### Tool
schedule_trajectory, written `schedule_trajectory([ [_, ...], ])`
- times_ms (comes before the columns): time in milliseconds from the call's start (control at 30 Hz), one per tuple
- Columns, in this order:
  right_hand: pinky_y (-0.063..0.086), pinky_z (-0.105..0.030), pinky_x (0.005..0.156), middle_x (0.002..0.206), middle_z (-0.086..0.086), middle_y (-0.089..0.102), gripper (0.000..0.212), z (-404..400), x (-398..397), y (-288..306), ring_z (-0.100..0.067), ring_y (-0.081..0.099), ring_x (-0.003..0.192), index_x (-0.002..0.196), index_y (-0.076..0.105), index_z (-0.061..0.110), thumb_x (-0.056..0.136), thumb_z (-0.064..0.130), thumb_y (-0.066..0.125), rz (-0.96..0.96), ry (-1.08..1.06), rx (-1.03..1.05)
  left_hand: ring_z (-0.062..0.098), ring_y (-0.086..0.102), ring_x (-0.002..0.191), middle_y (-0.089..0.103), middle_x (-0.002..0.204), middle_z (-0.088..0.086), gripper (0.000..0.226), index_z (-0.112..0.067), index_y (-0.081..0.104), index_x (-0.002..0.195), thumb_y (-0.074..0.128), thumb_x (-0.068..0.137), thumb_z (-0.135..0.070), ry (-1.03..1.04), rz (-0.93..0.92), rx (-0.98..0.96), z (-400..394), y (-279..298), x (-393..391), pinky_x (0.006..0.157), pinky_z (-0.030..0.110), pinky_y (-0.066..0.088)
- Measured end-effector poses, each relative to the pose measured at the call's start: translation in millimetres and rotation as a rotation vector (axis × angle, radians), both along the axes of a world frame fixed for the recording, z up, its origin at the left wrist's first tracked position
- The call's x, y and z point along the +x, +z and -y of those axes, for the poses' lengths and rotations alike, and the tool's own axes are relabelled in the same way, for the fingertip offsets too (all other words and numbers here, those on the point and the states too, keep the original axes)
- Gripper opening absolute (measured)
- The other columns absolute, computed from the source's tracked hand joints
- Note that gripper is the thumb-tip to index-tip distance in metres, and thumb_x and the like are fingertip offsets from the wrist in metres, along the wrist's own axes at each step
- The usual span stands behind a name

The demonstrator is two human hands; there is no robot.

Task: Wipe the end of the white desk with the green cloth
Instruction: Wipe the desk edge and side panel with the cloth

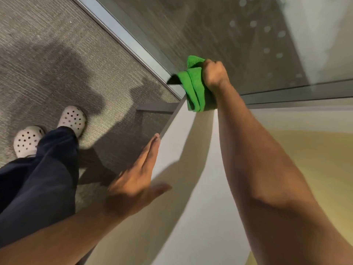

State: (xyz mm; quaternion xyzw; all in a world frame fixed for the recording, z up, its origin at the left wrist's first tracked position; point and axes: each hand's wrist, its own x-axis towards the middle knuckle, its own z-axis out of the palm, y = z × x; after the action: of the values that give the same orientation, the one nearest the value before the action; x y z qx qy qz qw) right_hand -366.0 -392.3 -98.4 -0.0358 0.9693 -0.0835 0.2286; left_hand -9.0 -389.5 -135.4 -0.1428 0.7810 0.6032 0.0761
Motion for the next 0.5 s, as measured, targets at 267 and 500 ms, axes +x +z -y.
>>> schedule_trajectory([
  [267,0.014,-0.047,0.132,0.169,0.002,0.041,0.045,-46.1,85.8,-7.2,-0.025,0.025,0.163,0.156,0.047,0.021,0.113,0.029,0.037,-0.336,0.419,-0.234,0.011,0.032,0.163,0.020,0.182,-0.002,0.120,-0.013,0.018,0.172,0.055,0.087,-0.088,0.082,-0.007,-0.278,-8.5,2.1,1.2,0.113,0.033,0.056],
  [500,-0.007,-0.038,0.132,0.173,0.008,0.029,0.052,-63.0,176.1,-16.8,-0.023,0.010,0.167,0.153,0.047,0.029,0.101,0.034,0.045,-0.305,0.507,-0.123,0.010,0.023,0.159,0.047,0.168,0.010,0.143,-0.008,0.030,0.166,0.060,0.058,-0.097,0.094,0.182,-0.118,-10.0,-0.7,-6.8,0.131,0.012,0.001],
])
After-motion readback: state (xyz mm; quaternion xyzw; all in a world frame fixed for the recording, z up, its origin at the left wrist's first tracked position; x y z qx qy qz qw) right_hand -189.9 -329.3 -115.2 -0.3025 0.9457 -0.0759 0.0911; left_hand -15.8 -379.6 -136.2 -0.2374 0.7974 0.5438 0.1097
